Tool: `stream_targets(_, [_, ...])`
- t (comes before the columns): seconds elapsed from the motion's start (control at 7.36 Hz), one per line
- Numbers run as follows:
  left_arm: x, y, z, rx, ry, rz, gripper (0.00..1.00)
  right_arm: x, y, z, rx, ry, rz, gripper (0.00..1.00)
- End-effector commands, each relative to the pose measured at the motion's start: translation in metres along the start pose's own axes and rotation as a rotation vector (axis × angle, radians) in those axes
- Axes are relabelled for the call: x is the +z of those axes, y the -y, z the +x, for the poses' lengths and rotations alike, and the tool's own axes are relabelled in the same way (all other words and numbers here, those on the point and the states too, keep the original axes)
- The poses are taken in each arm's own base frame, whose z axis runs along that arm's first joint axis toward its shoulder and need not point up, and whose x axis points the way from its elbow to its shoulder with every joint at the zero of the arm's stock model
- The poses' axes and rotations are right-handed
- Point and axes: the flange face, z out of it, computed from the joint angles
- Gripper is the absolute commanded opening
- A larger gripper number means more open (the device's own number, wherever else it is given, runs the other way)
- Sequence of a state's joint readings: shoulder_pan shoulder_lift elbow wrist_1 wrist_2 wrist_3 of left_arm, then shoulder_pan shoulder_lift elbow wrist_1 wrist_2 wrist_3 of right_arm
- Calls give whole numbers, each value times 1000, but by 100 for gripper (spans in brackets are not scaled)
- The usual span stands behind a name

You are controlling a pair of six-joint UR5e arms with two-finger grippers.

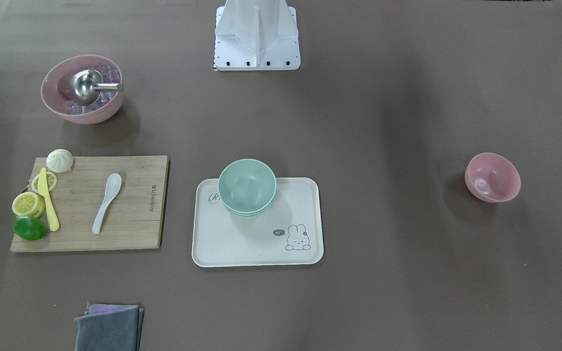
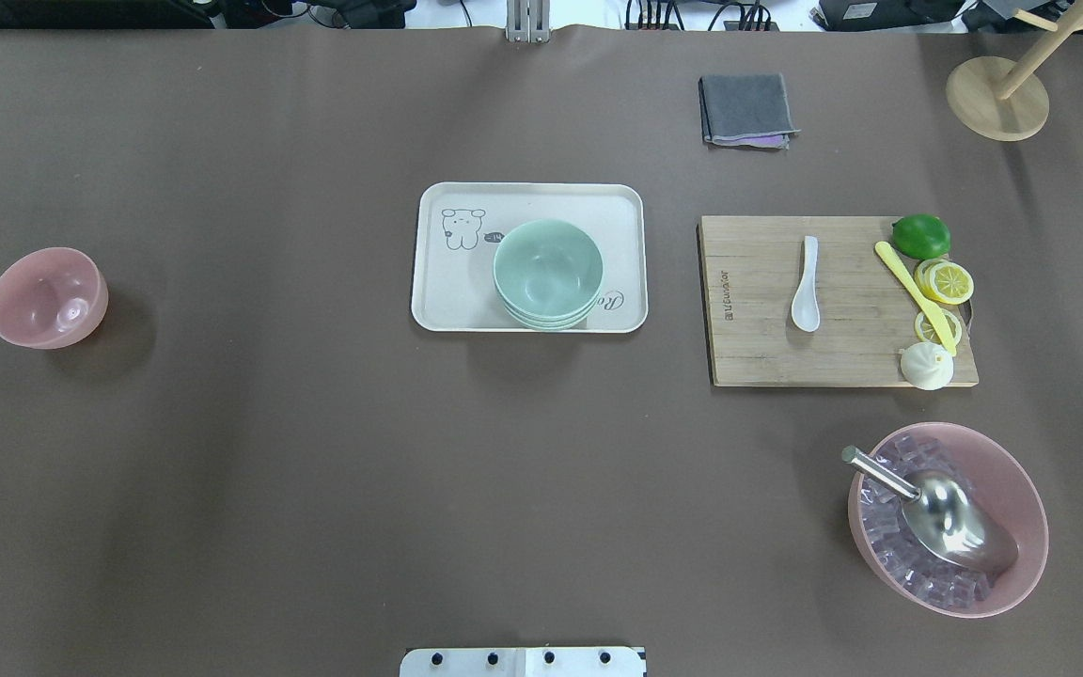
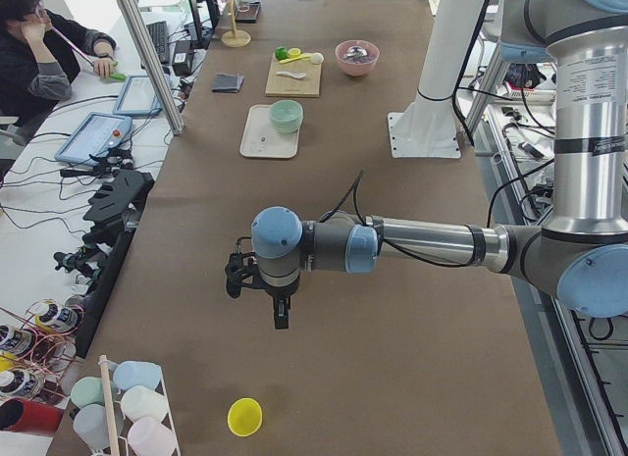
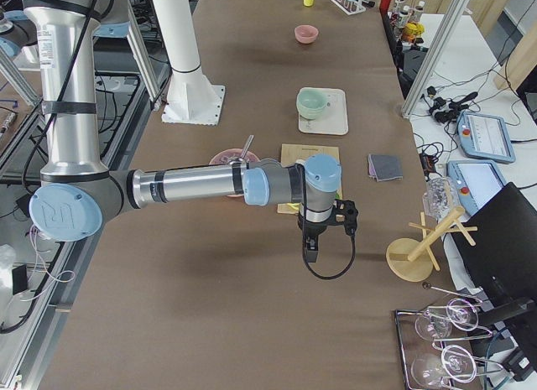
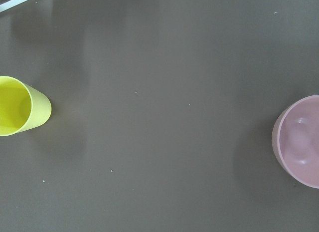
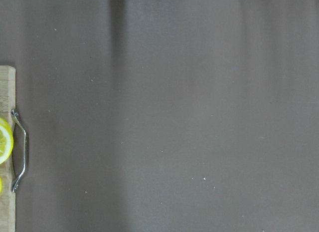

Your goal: Stack pink bowl on green and place spoon

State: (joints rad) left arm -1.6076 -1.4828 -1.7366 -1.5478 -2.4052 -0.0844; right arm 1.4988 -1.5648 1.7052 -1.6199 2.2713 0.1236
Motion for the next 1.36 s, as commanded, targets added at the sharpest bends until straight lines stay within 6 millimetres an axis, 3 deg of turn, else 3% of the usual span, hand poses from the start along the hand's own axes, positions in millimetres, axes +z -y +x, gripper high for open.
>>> stream_targets(0.0, [1, 1, 0, 0, 0, -2, 98, -2, 2, -2, -5, -2, 4, 100])
stream_targets(0.27, [-4, 7, 7, 17, -1, 11, 98, -2, 3, -4, -8, -1, 6, 100])
stream_targets(0.68, [-19, 34, 27, 83, -7, 71, 98, -14, 6, -15, -29, 5, 30, 100])
stream_targets(0.81, [-14, 55, 23, 112, 11, 102, 98, -7, 1, -8, -10, 2, 13, 100])
stream_targets(1.22, [-5, 59, 14, 148, 12, 129, 98, -9, 3, -11, -39, 5, 45, 100])
